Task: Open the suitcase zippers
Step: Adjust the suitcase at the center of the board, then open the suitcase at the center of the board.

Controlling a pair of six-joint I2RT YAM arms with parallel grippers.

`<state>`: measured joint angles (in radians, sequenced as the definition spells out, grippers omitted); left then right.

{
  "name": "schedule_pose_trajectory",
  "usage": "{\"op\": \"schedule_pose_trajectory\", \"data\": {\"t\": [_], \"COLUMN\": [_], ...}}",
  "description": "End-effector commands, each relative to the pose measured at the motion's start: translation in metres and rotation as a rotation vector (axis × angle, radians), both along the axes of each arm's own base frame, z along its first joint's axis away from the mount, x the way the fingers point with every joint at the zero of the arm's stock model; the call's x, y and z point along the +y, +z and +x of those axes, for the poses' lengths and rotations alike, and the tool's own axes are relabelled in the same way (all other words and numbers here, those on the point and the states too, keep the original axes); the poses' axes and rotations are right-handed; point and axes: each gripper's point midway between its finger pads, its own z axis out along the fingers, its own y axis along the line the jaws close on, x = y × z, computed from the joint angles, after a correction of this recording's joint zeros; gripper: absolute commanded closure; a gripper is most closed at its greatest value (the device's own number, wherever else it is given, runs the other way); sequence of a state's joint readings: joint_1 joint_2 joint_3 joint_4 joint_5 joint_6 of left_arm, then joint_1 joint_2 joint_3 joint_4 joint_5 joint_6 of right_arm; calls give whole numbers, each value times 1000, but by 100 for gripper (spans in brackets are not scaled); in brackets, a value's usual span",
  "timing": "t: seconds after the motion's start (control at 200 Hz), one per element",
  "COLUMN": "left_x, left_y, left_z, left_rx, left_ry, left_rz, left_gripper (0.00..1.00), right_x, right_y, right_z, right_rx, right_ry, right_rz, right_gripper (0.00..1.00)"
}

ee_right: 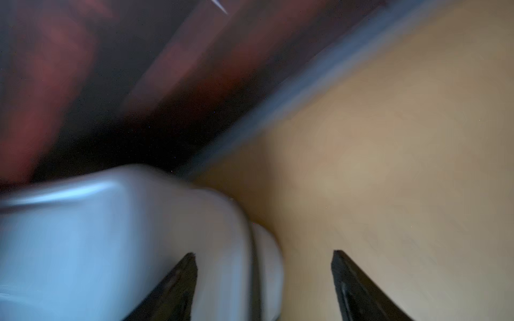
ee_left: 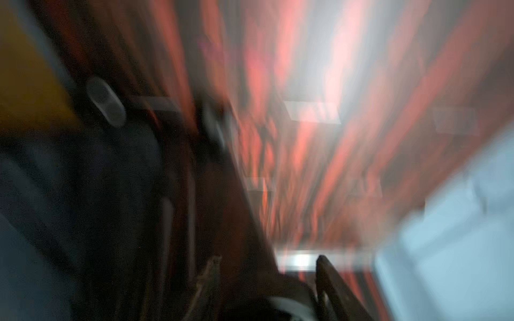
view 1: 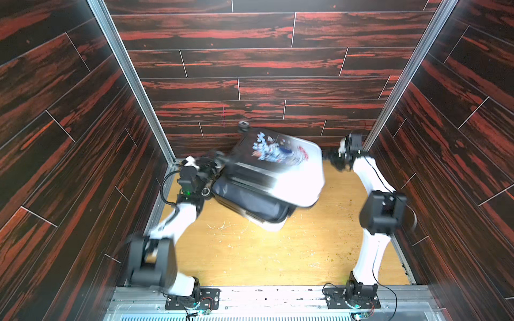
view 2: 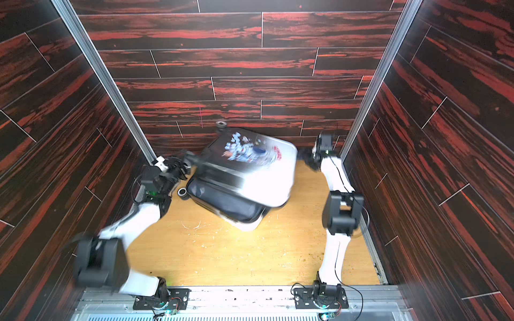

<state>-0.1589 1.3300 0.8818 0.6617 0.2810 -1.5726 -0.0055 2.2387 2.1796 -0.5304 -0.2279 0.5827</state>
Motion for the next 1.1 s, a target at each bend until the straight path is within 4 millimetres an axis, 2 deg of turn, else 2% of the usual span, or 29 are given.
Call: {"op": "schedule_pose_trajectory", "data": {"t": [0.0, 0.07, 0.145, 0.255, 0.286, 0.356, 0.381, 0.471, 0.561, 0.676, 0.786, 0.827, 0.967, 1.092], "left_x": [-40, -24, -15, -15, -16, -21, -20, -14, -12, -22, -30, -34, -49, -71], "left_y": [-7, 12, 31, 50, 54, 60, 58, 33, -5, -50, -78, -87, -112, -128], "left_z": [-63, -73, -70, -48, -43, -29, -25, -22, -33, -63, -94, -103, -125, -134], "left_rx": [-17, -50, -65, -81, -87, -101, -85, 25, 149, 282, 326, 336, 360, 332], "left_ry": [-159, -71, -6, 29, 31, 27, 33, 60, 28, -97, -187, -213, -302, -432], "left_rz": [216, 268, 315, 299, 295, 302, 309, 387, 483, 573, 539, 524, 520, 558], "left_gripper": [63, 61, 60, 60, 60, 62, 63, 47, 34, 21, 9, 1, 0, 0], "right_x": [121, 124, 120, 93, 77, 60, 55, 37, 22, 29, 43, 46, 58, 64], "right_y": [56, 66, 77, 94, 100, 121, 122, 126, 104, 72, 55, 48, 31, 31], "right_z": [-27, -30, -36, -48, -50, -70, -78, -111, -142, -180, -215, -227, -271, -300], "right_rx": [-65, -74, -85, -96, -99, -131, -137, -185, -154, -111, -81, -67, -27, -22], "right_ry": [419, 425, 415, 304, 234, 154, 130, 58, 29, 71, 126, 139, 204, 261], "right_rz": [191, 155, 133, -11, -76, -152, -176, -188, -153, -68, 22, 45, 125, 145], "right_gripper": [21, 21, 21, 21, 21, 21, 21, 20, 19, 19, 19, 18, 18, 19]}}
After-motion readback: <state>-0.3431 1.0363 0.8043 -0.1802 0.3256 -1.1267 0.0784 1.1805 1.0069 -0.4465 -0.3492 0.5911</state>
